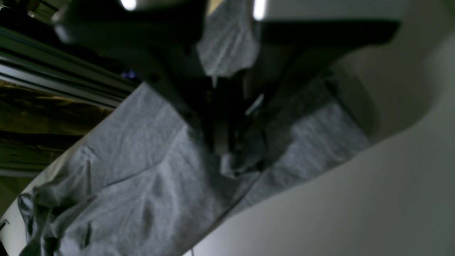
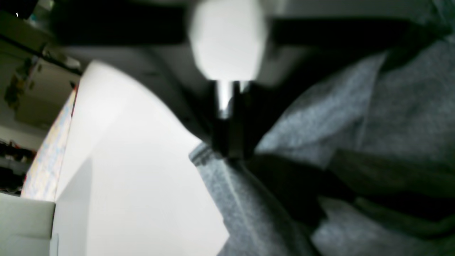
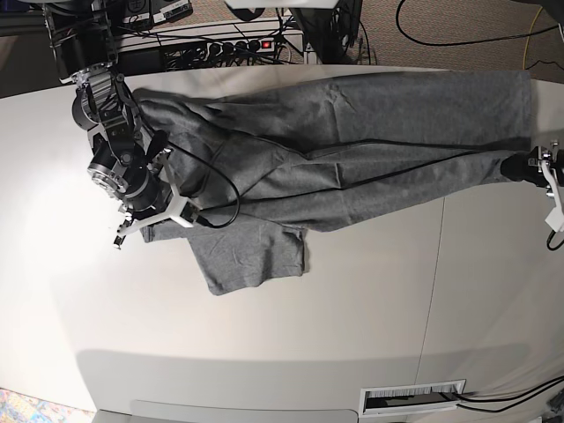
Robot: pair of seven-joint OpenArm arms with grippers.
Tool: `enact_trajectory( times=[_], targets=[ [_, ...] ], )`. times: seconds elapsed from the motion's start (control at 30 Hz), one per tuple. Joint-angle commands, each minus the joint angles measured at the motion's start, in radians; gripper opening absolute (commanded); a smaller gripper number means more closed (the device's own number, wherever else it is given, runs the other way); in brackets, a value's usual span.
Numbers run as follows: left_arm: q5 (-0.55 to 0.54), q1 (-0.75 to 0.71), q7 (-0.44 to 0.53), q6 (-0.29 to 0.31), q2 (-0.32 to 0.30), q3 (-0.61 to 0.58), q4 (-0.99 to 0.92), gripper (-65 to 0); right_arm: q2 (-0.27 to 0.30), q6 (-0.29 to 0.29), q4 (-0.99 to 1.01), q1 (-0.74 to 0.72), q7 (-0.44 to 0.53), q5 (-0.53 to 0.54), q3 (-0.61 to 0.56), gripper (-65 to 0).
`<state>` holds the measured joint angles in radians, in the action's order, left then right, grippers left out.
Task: Fold the T-shirt properly
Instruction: 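Drag the gripped fabric with the right gripper toward the robot base, then pull the bunched shirt end with the right gripper to straighten the strip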
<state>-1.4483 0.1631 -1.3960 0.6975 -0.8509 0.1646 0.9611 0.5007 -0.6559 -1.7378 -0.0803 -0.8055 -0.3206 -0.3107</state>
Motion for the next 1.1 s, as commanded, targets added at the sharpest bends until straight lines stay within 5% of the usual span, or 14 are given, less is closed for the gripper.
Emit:
enact_trajectory(
  times=[0.0,0.13,0.33,0.73,1.07],
  targets=[
    [-0.026,0.017,0.0,0.001,-0.03,0.008,0.011,-65.0,0.014,0.01,-0.035,-0.022,-0.018,-0.01,0.006,-65.0],
    [-0.027,0.017,0.0,0.001,-0.031,0.008,0.011,-65.0,0.015,0.015,-0.107,-0.022,-0.109,0.001,0.007,-65.0],
    [-0.035,0.017,0.0,0.001,-0.039,0.008,0.011,-65.0,0.014,0.016,-0.175,0.009,-0.2,0.179,0.067,-65.0],
    [-0.035,0.017,0.0,0.001,-0.122,0.008,0.011,-65.0,0.014,0.013,-0.363,0.198,-0.197,0.392,0.391,-65.0],
    [-0.035,-0.005,0.0,0.001,-0.122,0.008,0.011,-65.0,0.014,0.012,-0.377,0.286,-0.224,0.403,0.424,-65.0]
  ],
)
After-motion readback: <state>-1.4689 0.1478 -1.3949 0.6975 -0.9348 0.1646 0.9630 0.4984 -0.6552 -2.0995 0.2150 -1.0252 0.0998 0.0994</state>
